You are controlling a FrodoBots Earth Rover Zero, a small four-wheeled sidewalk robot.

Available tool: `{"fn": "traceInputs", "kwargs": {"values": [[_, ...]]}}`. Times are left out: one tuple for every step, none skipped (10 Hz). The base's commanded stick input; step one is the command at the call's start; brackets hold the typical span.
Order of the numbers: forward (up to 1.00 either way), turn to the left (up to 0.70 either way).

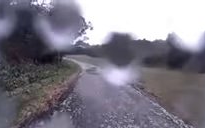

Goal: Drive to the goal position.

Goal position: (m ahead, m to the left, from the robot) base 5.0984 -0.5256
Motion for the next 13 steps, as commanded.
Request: {"fn": "traceInputs", "kwargs": {"values": [[0.70,0.00],[0.70,0.00],[0.70,0.00],[0.70,0.00],[0.70,0.00],[0.70,0.00],[0.70,0.00],[0.70,0.00],[0.70,0.00],[0.70,0.00],[0.70,0.00],[0.70,0.00],[0.70,0.00]]}}
